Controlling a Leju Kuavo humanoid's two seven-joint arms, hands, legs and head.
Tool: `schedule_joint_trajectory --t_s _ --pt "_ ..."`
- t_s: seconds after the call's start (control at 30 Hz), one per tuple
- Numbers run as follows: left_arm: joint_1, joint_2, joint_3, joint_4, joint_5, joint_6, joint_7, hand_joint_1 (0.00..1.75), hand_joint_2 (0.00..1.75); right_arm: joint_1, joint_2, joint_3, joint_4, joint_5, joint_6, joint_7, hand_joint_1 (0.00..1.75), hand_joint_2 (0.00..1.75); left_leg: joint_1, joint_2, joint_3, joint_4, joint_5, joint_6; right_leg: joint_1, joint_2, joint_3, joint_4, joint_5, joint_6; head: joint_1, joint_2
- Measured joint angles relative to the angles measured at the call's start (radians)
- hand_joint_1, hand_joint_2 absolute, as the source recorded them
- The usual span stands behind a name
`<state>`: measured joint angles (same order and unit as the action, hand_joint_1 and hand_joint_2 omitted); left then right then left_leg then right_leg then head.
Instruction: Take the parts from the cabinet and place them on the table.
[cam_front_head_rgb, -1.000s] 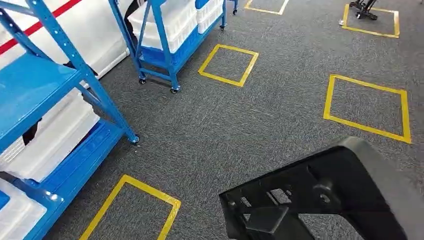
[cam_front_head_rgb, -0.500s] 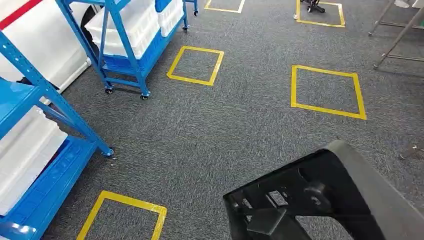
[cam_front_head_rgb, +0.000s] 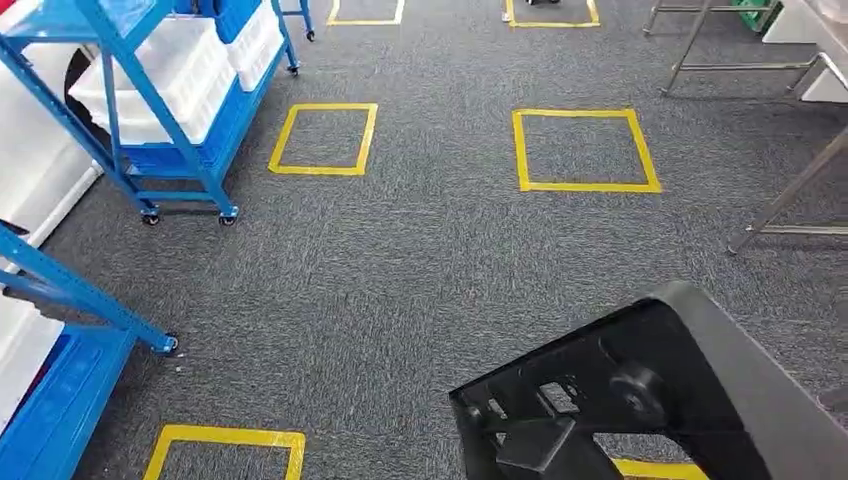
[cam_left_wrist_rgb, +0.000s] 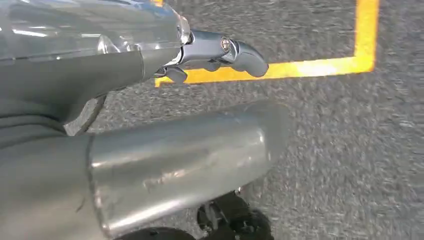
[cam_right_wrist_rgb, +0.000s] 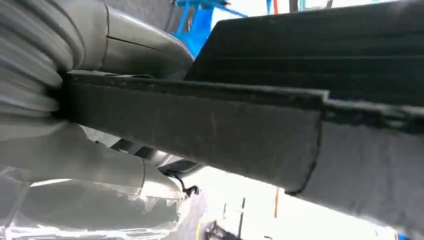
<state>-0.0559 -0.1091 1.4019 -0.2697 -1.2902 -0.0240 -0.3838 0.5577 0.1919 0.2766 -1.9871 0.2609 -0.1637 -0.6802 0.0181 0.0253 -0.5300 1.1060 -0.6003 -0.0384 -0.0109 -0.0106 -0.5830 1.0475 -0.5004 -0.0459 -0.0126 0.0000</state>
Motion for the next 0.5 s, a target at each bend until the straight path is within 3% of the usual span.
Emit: schedule_joint_trajectory --t_s 0.07,0.1,0.13,0.17,0.2,0.23,0.27,0.3,0.4,0.43,0.47,0.5 --pt "0.006 0.000 0.000 0.000 0.000 0.002 0.000 0.00 0.00 0.001 0.005 -0.002 -0.001 0.005 0.000 -0.002 1.75 1.75 -0.001 -0.017 -0.075 0.163 -0.070 0.002 0.007 0.026 -0.002 0.001 0.002 -0.005 -0.002 0.000" --pt "0.008 0.000 0.000 0.000 0.000 0.002 0.000 0.00 0.00 0.001 0.005 -0.003 -0.001 0.006 0.001 -0.002 1.75 1.75 -0.001 -0.017 -0.100 0.211 -0.077 0.006 0.011 0.039 -0.003 0.001 0.002 -0.007 -0.003 0.000" --pt "0.008 0.000 0.000 0.000 -0.002 0.002 0.000 0.00 0.00 0.002 0.007 -0.004 -0.001 0.010 0.001 -0.002 1.75 1.75 -0.003 -0.018 -0.104 0.212 -0.059 0.012 0.015 0.053 -0.001 0.001 0.003 -0.007 -0.002 0.000" --pt "0.008 0.000 0.000 0.000 -0.002 0.002 -0.001 0.00 0.00 0.002 0.009 -0.005 -0.001 0.013 0.002 -0.002 1.75 1.75 -0.006 -0.020 -0.089 0.168 -0.021 0.021 0.018 0.067 0.000 0.001 0.003 -0.008 -0.002 0.000" --pt "0.007 0.000 0.000 0.000 -0.003 0.002 -0.003 0.00 0.00 0.003 0.011 -0.007 -0.002 0.015 0.003 -0.002 1.75 1.75 -0.010 -0.028 -0.056 0.087 0.030 0.031 0.019 0.081 0.003 0.001 0.003 -0.008 -0.002 0.000" --pt "0.007 0.002 0.000 0.000 -0.005 0.003 -0.003 0.00 0.00 0.003 0.013 -0.008 -0.002 0.016 0.005 -0.002 1.75 1.75 -0.018 -0.057 -0.013 -0.014 0.083 0.042 0.018 0.094 0.005 0.001 0.003 -0.008 -0.002 0.000" --pt "0.007 0.005 0.000 0.000 -0.008 0.003 -0.004 0.00 0.00 0.002 0.016 -0.010 -0.002 0.018 0.005 -0.002 1.75 1.75 -0.024 -0.114 0.010 -0.070 0.087 0.052 0.013 0.102 0.005 0.000 0.005 -0.007 -0.002 0.000" --pt "0.009 0.006 0.000 0.000 -0.009 0.003 -0.005 0.00 0.00 0.001 0.017 -0.011 -0.002 0.018 0.006 -0.002 1.75 1.75 -0.022 -0.123 0.013 -0.085 0.090 0.056 0.015 0.114 0.001 0.002 0.007 -0.003 0.000 0.000" --pt "0.006 0.011 0.000 0.000 -0.011 0.003 -0.007 0.00 0.00 0.005 0.021 -0.013 -0.003 0.022 0.010 -0.002 1.75 1.75 -0.032 -0.093 0.021 -0.097 0.092 0.061 0.002 0.147 -0.008 -0.009 0.020 0.018 -0.010 0.000" --pt "0.003 0.010 0.000 0.000 -0.012 0.003 -0.008 0.00 0.00 0.006 0.023 -0.014 -0.006 0.025 0.010 -0.002 1.75 1.75 -0.018 -0.078 0.027 -0.129 0.109 0.067 0.010 0.149 -0.006 -0.007 0.020 0.023 -0.008 0.000" --pt "0.001 0.009 0.000 0.000 -0.012 0.003 -0.008 0.00 0.00 0.007 0.024 -0.014 -0.007 0.026 0.010 -0.003 1.75 1.75 -0.020 -0.062 0.035 -0.141 0.117 0.067 0.013 0.092 -0.016 0.011 0.001 0.023 -0.006 0.000" --pt "0.002 0.008 0.000 0.000 -0.012 0.003 -0.009 0.00 0.00 0.004 0.024 -0.014 -0.008 0.026 0.010 -0.003 1.75 1.75 -0.020 -0.050 0.036 -0.147 0.120 0.073 0.015 0.053 -0.037 0.053 -0.038 0.026 0.002 0.000"
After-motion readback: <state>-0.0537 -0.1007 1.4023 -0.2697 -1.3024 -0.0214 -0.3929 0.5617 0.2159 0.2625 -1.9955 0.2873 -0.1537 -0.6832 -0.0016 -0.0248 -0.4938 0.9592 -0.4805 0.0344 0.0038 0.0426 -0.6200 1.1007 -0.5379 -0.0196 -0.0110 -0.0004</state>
